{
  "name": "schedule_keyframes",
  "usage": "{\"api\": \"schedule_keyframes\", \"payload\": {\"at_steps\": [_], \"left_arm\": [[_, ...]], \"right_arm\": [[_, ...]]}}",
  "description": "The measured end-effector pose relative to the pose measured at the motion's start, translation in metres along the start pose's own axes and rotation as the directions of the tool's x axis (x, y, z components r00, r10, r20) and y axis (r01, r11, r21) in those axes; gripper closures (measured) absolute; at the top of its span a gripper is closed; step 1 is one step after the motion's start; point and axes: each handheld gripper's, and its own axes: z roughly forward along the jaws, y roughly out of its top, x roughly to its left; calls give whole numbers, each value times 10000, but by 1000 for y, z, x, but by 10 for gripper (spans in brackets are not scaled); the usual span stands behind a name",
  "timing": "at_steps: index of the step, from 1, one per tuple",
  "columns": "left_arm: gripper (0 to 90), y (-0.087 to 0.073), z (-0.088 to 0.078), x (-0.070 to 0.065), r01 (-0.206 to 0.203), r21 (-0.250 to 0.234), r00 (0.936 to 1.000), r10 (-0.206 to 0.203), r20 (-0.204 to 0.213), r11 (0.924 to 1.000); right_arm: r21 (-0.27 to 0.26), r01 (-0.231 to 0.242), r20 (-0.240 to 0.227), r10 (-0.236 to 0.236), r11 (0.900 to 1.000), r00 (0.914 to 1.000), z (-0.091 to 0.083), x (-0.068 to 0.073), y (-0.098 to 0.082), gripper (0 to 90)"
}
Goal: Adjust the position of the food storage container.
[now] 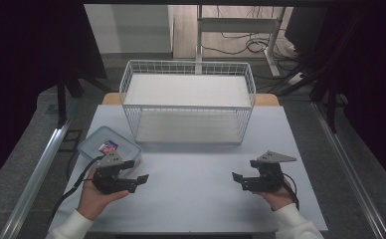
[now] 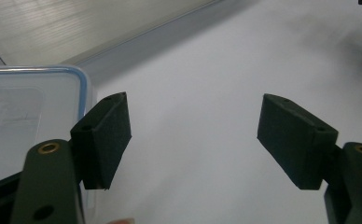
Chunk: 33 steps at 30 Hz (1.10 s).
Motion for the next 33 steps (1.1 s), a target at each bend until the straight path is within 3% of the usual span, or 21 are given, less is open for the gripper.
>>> {"api": "schedule_keyframes", "payload": {"at_steps": [8, 20, 25, 33], "left_arm": [[255, -4, -7, 0, 43, -82, 9997, -45, -244, 10000], [282, 2, -9, 7, 268, 8, 9995, -267, -152, 9996], [294, 12, -20, 19, 510, -97, 9982, -513, -310, 9986], [308, 40, -32, 37, 236, 407, 9975, -208, -682, 9989]], "right_arm": [[-4, 119, 177, -119, 9999, 9998, -4, -2, -3, 154], [-122, 209, 328, -205, 9997, 9993, -6, 0, -4, 161], [-49, 320, 247, -318, 9995, 9992, -5, -1, -6, 161], [13, 484, 366, -484, 9988, 9982, -5, 1, -7, 162]]}}
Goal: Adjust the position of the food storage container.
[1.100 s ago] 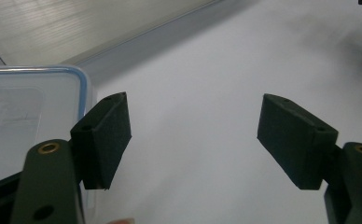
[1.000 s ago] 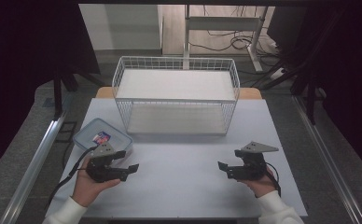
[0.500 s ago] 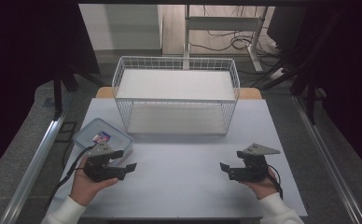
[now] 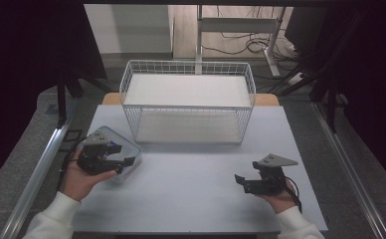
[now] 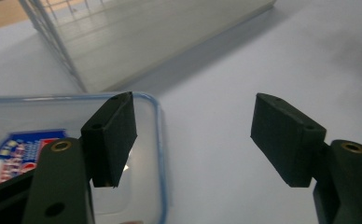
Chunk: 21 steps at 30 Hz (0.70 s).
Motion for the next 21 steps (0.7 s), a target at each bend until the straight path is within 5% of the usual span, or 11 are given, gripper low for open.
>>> {"api": "schedule_keyframes", "payload": {"at_steps": [9, 16, 17, 21], "left_arm": [[337, 17, -12, 32, 282, -3, 9992, -282, -288, 9996], [374, 23, -16, 72, 418, 394, 9941, -376, -1016, 9983], [386, 23, -14, 90, 661, 535, 9903, -589, -1259, 9964], [416, 21, -11, 115, 1088, 635, 9814, -971, -1653, 9920]], "right_arm": [[160, 93, 13, -93, 9998, 10000, 2, 1, -1, 163], [312, 169, 76, -171, 9994, 9998, 5, 2, -2, 164], [373, 204, 102, -208, 9991, 9997, 6, 2, -3, 165], [455, 274, 141, -281, 9986, 9995, 7, 2, -4, 164]]}}
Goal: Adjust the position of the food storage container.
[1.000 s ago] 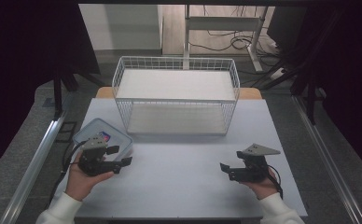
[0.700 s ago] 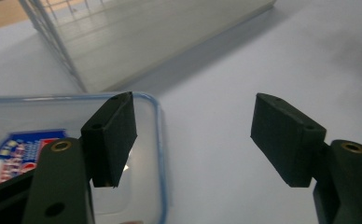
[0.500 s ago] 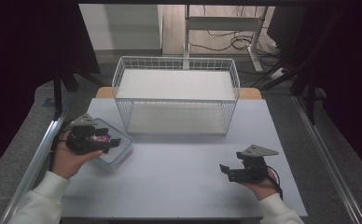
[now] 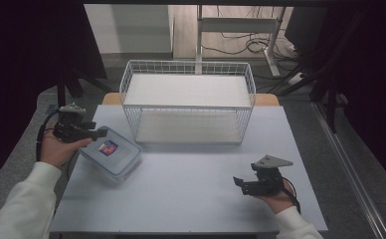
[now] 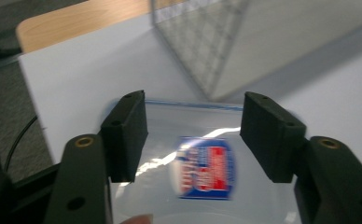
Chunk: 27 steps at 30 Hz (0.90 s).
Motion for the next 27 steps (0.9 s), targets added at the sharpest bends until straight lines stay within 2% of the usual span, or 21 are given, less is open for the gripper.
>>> {"api": "schedule_keyframes", "payload": {"at_steps": [1, 2, 3, 4, 5, 7, 8, 9, 10, 12, 13, 16, 19, 22, 27], "left_arm": [[423, 0, 3, 8, 128, 98, 9998, -127, -122, 9999], [422, -1, 9, 21, 330, 345, 9989, -317, -355, 9989], [427, -1, 9, 21, 330, 345, 9989, -317, -355, 9989], [439, -3, 15, 33, 563, 549, 9978, -543, -374, 9969], [447, -4, 20, 40, 632, 686, 9975, -608, -356, 9956], [456, -4, 23, 45, 625, 809, 9974, -592, -421, 9948], [488, -4, 29, 51, 485, 1089, 9973, -421, -597, 9929], [505, -4, 29, 51, 485, 1089, 9973, -421, -597, 9929], [544, -4, 34, 57, 347, 1303, 9968, -250, -757, 9909], [651, -3, 36, 60, 345, 1385, 9964, -234, -810, 9898], [708, -3, 40, 65, 445, 1651, 9955, -298, -905, 9853], [806, -3, 43, 70, 538, 1879, 9944, -355, -998, 9807], [857, -8, 52, 78, 667, 2366, 9918, -384, -1219, 9693], [897, -13, 59, 81, 703, 2605, 9932, -432, -1086, 9629], [900, -20, 69, 82, 631, 2974, 9945, -352, -982, 9527]], "right_arm": [[52, 29, 33, -29, 10000, 10000, 0, 0, -1, 165], [57, 33, 52, -33, 10000, 10000, 0, 0, -1, 164], [75, 84, 83, -85, 9999, 9999, 0, 0, -1, 164], [92, 116, 114, -117, 9999, 9999, 1, 0, -1, 164], [111, 130, 138, -131, 9999, 9998, 1, 0, -1, 164], [129, 124, 157, -126, 9998, 9998, 2, 0, -1, 164], [189, 128, 177, -132, 9997, 9998, 3, 0, -1, 164], [199, 115, 196, -119, 9997, 9997, 3, 0, -1, 164], [210, 122, 217, -127, 9997, 9997, 3, 0, -1, 164], [241, 163, 264, -169, 9996, 9995, 4, 1, -1, 164], [257, 180, 280, -187, 9995, 9994, 4, 1, -1, 164], [290, 189, 314, -198, 9994, 9993, 4, 1, -2, 164], [313, 254, 338, -265, 9992, 9991, 4, 1, -3, 164], [347, 253, 362, -266, 9991, 9990, 4, 0, -4, 164], [312, 264, 329, -274, 9992, 9991, 4, -1, -4, 163]]}}
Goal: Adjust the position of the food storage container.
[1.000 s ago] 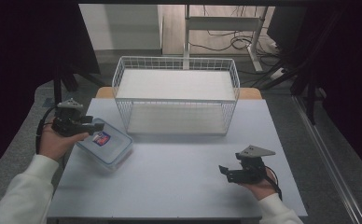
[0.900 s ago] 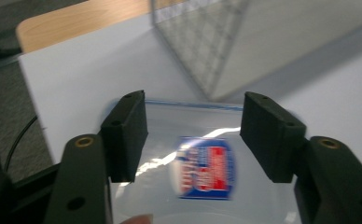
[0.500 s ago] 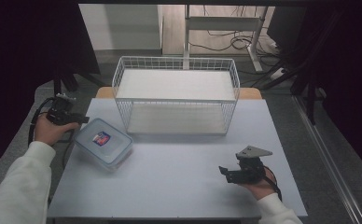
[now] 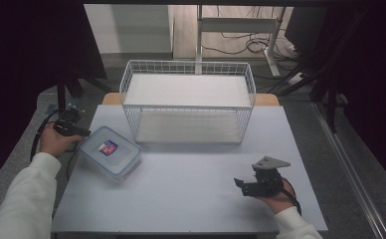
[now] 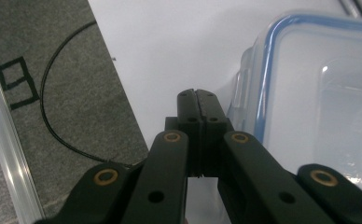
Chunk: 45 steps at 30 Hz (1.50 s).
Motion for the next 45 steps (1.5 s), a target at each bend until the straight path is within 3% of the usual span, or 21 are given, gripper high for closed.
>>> {"api": "schedule_keyframes", "payload": {"at_steps": [2, 4, 8, 13, 17, 27, 31, 34, 35, 38, 41, 42, 45], "left_arm": [[900, 0, 3, -2, -106, 136, 9999, 105, 92, 9999], [900, 0, 4, -4, -240, 228, 9997, 241, -80, 9995], [900, -1, 4, -4, -117, 227, 9999, 117, 0, 9997], [900, -4, 2, -16, -615, 534, 9976, 597, 346, 9967], [900, -10, -2, -36, -994, 703, 9934, 950, 636, 9926], [900, -25, -9, -58, -1150, 825, 9895, 1068, 975, 9899], [900, -33, -11, -68, -1100, 718, 9862, 999, 1317, 9913], [900, -35, -12, -77, -1213, 664, 9854, 1121, 1284, 9904], [900, -35, -12, -87, -1448, 628, 9828, 1362, 1249, 9875], [900, -36, -12, -96, -1488, 603, 9806, 1394, 1381, 9870], [900, -37, -10, -113, -1636, 532, 9719, 1518, 1798, 9851], [900, -37, -10, -113, -1636, 532, 9719, 1518, 1798, 9851], [900, -37, -10, -132, -2018, 481, 9623, 1888, 1960, 9783]], "right_arm": [[35, 7, 0, -7, 10000, 10000, 0, 0, 0, 163], [55, 14, 17, -14, 10000, 10000, 1, 0, 0, 163], [75, -6, 50, 6, 10000, 10000, 1, -1, 0, 163], [25, -22, 72, 21, 10000, 10000, 0, 0, 0, 162], [38, -9, 87, 9, 10000, 10000, 0, 1, 0, 161], [-12, 196, -6, -196, 9998, 9998, 1, 4, 3, 157], [-14, 230, -56, -230, 9997, 9997, 2, 5, 3, 155], [10, 297, -60, -297, 9996, 9995, 3, 5, 3, 155], [19, 293, -58, -293, 9996, 9996, 3, 5, 3, 155], [47, 300, -28, -300, 9995, 9995, 3, 5, 3, 155], [61, 310, -5, -310, 9995, 9995, 3, 6, 3, 155], [78, 336, -2, -336, 9994, 9994, 3, 6, 3, 155], [113, 328, 13, -328, 9994, 9995, 4, 6, 3, 155]]}}
